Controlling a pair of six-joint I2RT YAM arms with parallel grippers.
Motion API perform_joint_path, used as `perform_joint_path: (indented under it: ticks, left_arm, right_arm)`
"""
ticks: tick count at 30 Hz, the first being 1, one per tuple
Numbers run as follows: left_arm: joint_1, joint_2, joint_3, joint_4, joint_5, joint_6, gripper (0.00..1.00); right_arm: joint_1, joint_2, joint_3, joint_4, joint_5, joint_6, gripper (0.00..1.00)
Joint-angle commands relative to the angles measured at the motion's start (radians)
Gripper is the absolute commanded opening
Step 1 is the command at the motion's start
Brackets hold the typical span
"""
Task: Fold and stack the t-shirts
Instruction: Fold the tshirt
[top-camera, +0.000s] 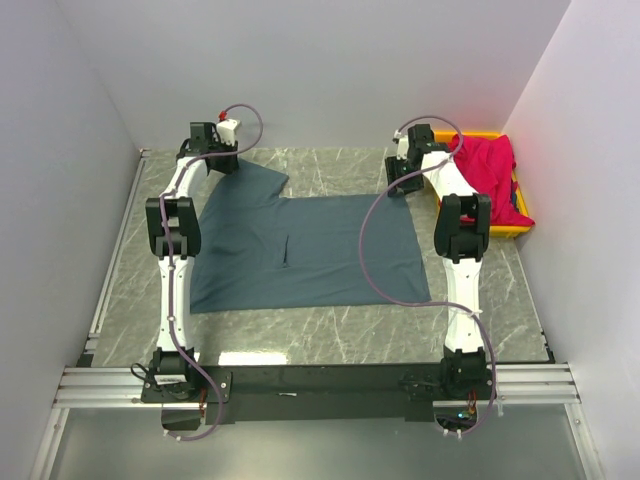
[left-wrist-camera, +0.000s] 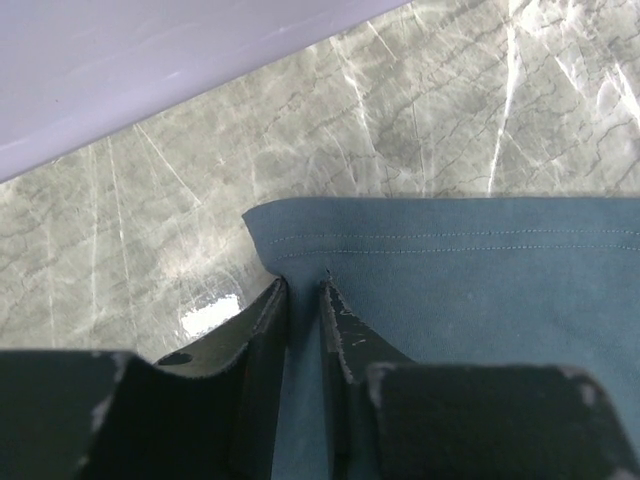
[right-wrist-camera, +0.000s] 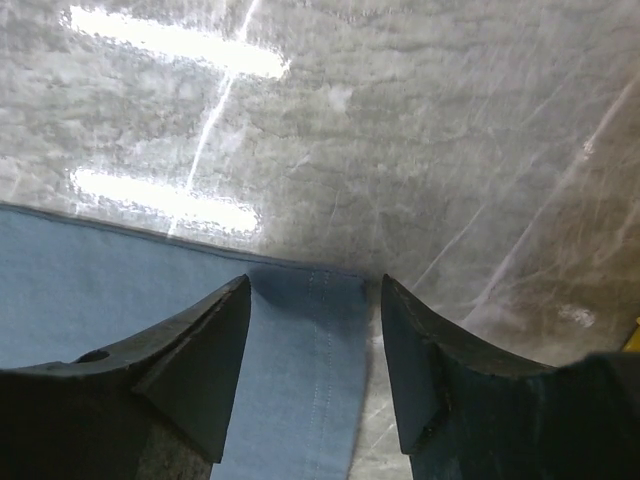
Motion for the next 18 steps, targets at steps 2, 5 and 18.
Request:
perform_joint_path:
  ticks: [2, 5, 18]
  left_arm:
    - [-0.007, -0.014, -0.017, -0.016, 0.007, 0.022, 0.22]
    - [-0.007, -0.018, -0.025, -0.019, 0.016, 0.029, 0.14]
    - [-0.004, -0.295, -0.2, 0.021, 0.093, 0.033, 0.0]
  right_arm:
    - [-0.001, 0.023, 0.027, -0.023, 0.002, 0.016, 0.61]
    - [0.001, 0.046, 0.048, -0.037, -0.007, 0.023, 0.53]
    - [-0.007, -0.103, -0.044, 0.026, -0.08, 0.018, 0.0]
